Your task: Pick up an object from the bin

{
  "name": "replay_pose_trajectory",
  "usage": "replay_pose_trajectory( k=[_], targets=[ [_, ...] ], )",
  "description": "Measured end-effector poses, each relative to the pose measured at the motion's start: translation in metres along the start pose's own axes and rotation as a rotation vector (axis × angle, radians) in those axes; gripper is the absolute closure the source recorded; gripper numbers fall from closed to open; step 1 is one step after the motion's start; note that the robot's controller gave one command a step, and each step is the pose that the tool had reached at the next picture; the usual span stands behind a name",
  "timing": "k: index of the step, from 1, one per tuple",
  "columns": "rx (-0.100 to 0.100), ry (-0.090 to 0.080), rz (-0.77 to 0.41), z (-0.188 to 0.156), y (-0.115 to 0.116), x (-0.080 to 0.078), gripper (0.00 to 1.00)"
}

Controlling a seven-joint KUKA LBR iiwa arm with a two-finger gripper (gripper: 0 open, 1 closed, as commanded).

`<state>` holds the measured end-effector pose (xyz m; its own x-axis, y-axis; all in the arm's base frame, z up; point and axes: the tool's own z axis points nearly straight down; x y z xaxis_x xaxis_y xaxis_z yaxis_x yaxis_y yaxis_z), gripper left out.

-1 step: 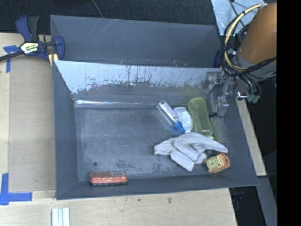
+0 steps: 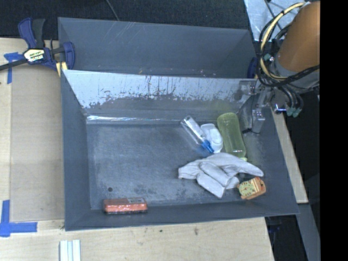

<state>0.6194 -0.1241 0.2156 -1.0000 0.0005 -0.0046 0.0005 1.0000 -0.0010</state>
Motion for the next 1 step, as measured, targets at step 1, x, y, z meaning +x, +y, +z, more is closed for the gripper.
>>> replay_pose_trajectory(
  k=[1],
  targets=[
    [0.0,-0.001,0.092,0.0842,0.025,0.0654,0.0]
  ],
)
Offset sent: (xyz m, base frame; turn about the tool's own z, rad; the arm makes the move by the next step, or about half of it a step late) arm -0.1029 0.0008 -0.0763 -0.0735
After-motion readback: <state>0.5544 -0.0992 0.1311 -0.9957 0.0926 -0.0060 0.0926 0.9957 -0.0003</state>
